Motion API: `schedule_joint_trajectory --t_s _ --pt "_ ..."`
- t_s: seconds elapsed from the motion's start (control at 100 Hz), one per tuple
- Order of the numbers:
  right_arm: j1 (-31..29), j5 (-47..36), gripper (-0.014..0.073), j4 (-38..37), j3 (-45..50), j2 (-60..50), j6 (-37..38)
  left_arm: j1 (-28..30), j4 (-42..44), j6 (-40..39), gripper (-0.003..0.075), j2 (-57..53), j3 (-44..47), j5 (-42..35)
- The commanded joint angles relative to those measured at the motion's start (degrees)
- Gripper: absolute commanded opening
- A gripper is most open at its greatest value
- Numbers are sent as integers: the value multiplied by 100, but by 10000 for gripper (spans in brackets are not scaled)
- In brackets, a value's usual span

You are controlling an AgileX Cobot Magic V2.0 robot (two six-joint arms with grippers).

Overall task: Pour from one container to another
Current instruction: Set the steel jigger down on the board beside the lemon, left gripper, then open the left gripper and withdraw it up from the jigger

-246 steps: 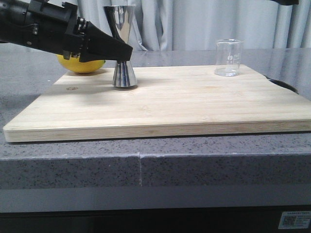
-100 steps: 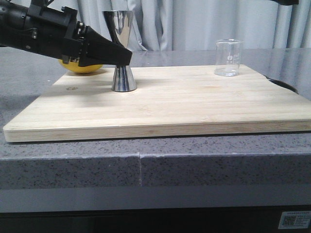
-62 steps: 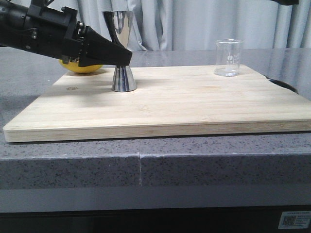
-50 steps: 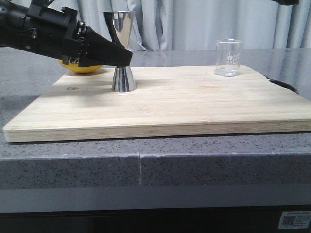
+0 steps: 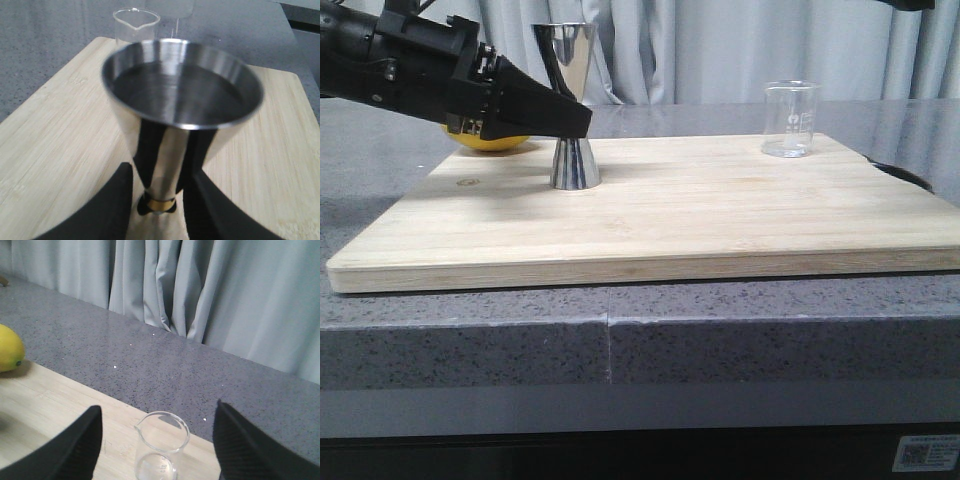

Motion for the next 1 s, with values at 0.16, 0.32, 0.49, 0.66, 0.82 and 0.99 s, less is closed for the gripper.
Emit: schedule_joint_trajectory --t_s 0.16,0.32,0.49,0.66,0.82,0.99 --pt "-22 -382 428 95 -122 -183 -9 6 -298 -145 265 -271 -129 276" --pt "-22 -403 428 95 -122 -183 -9 6 -298 -268 419 -271 -129 266" --pt "-22 -403 428 95 -122 -183 -6 6 -284 -356 468 -271 -129 254" --pt "-22 -403 428 95 -122 -183 -6 6 -216 -390 468 -271 -129 265" --pt "-22 -403 428 95 -122 -183 -6 6 -63 -525 468 -271 -129 265" --pt "-22 -403 428 95 -122 -183 -6 33 -36 -587 468 -283 -129 279"
